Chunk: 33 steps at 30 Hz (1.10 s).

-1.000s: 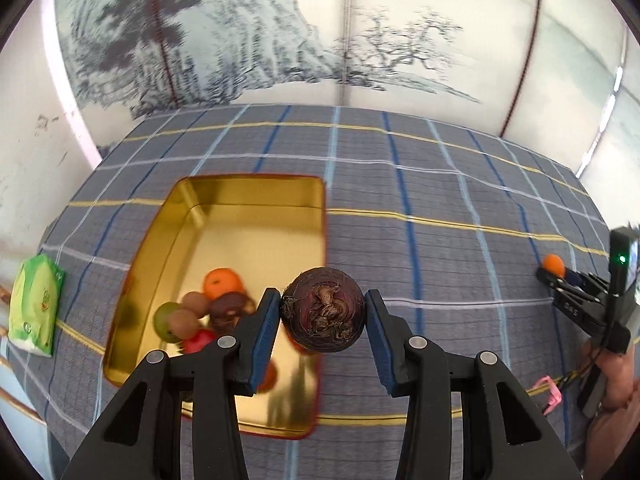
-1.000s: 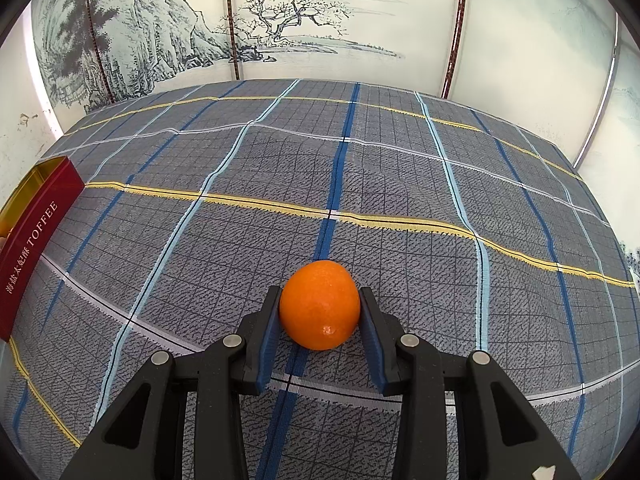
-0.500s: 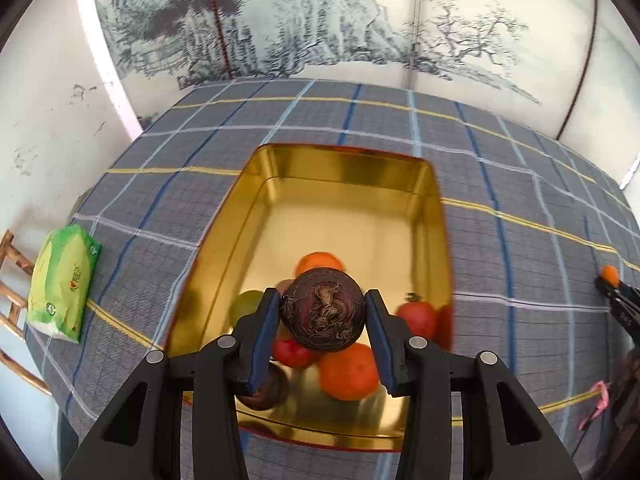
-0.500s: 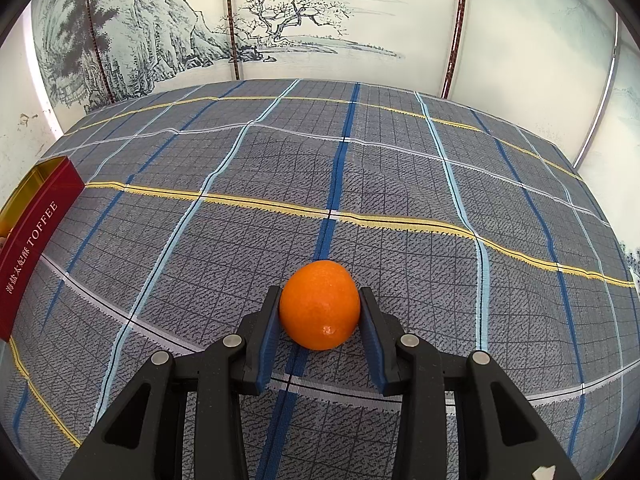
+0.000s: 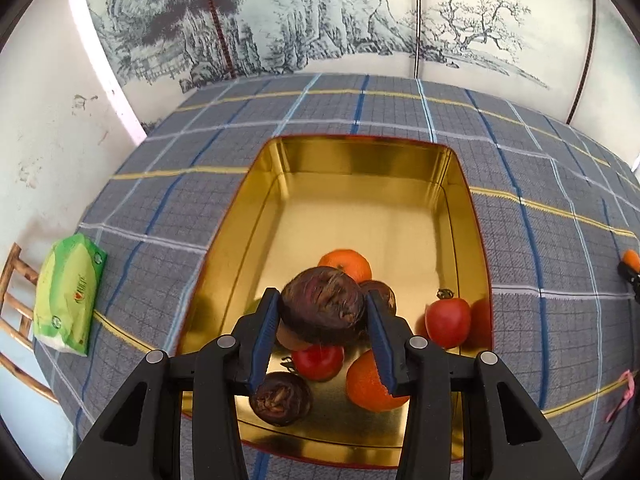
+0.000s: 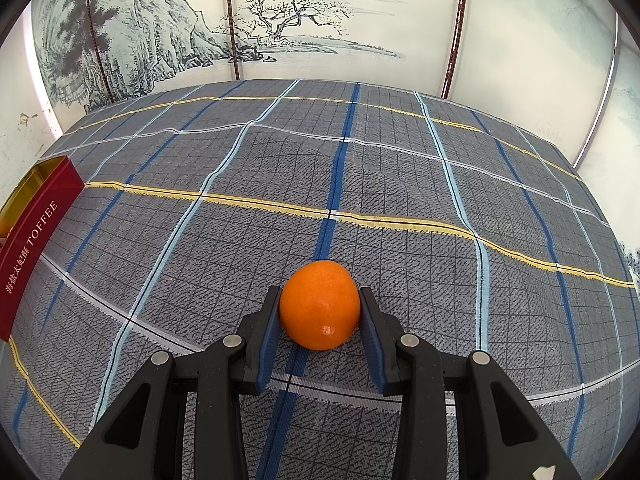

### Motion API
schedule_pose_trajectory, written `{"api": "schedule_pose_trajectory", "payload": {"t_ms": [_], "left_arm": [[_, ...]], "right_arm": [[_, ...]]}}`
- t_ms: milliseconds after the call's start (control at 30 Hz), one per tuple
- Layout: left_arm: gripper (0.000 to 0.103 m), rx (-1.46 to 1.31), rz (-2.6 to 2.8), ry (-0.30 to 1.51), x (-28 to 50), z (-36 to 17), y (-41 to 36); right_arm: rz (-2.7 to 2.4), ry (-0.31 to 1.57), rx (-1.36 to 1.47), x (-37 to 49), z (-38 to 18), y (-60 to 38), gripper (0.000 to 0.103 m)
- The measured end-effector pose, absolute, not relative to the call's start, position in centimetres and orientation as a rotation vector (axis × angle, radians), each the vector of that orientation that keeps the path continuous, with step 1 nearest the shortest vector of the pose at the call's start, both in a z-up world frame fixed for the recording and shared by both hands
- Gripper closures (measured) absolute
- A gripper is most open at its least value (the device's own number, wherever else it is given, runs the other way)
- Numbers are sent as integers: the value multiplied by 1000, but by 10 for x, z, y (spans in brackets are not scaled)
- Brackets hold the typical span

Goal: Organize fruits
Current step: 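Carry the dark brown fruit into the tin with the left tool and open it, then carry the orange over the tin with the right tool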

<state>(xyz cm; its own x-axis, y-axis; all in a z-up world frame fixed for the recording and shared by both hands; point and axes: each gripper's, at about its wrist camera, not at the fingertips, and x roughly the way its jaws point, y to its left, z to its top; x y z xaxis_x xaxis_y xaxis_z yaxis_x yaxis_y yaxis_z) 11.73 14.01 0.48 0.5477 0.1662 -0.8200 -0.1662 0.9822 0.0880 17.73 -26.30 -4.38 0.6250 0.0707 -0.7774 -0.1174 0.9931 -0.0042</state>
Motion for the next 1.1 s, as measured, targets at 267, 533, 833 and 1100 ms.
{"api": "schedule_pose_trajectory", "payload": {"t_ms": [267, 533, 833, 1100], "left_arm": [[58, 7, 202, 976, 117, 2, 139], [48, 18, 221, 956, 113, 7, 140], [41, 37, 247, 918, 103, 18, 140], [36, 48, 254, 878, 91, 30, 140]], "right_arm": [[108, 889, -57, 177, -44, -263, 68], [105, 889, -58, 177, -44, -263, 68], [105, 889, -58, 178, -45, -263, 68], [106, 889, -57, 178, -45, -263, 68]]}}
